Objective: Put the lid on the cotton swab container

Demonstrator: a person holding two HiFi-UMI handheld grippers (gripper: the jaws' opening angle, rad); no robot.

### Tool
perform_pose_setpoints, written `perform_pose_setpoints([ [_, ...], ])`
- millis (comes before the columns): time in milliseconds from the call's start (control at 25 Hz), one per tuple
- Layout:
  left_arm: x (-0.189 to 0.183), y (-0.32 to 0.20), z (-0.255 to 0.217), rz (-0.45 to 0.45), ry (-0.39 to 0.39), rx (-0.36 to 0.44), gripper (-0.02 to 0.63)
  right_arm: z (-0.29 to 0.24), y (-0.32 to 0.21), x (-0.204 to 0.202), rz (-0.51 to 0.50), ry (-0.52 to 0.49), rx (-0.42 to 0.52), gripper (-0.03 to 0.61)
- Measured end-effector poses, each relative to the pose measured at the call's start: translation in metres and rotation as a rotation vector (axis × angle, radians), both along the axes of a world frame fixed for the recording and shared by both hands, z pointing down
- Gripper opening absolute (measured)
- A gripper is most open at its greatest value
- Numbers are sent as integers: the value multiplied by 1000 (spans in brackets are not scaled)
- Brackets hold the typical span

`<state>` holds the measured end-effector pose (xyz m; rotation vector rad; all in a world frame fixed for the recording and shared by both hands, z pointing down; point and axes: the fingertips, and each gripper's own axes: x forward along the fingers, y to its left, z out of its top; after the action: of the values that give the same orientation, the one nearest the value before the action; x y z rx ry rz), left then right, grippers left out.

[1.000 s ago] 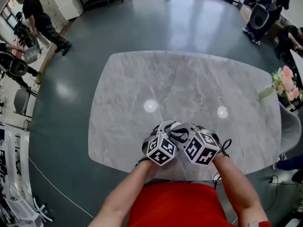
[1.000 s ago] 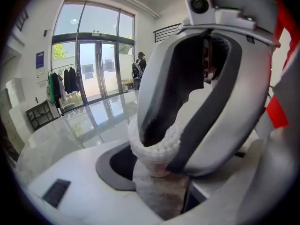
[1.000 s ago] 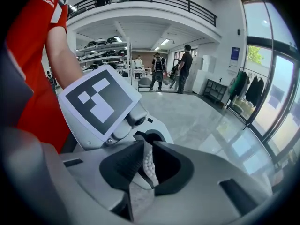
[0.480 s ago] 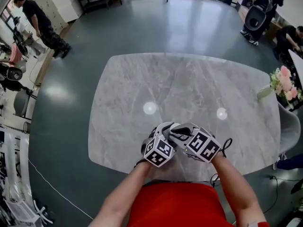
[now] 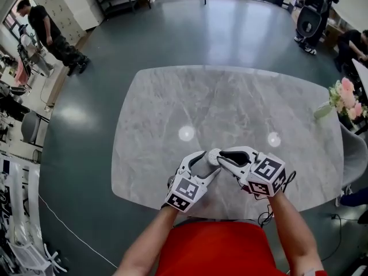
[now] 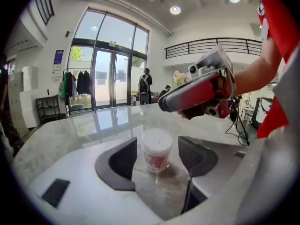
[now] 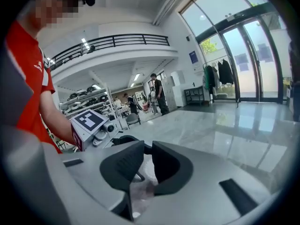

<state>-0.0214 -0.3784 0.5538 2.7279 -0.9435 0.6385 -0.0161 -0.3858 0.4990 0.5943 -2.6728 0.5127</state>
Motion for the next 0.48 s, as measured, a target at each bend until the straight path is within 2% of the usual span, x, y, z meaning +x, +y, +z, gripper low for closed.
perform_pose_setpoints([
  [240, -2, 8, -96, -33, 168, 183, 307, -76, 10, 18, 96, -181, 218, 75],
  [360, -2, 14, -146, -64, 236, 243, 246, -111, 17, 27, 149, -255, 303, 75],
  [480, -2, 21, -184, -77, 238, 297, 165, -140, 26, 34, 179, -319, 352, 75],
])
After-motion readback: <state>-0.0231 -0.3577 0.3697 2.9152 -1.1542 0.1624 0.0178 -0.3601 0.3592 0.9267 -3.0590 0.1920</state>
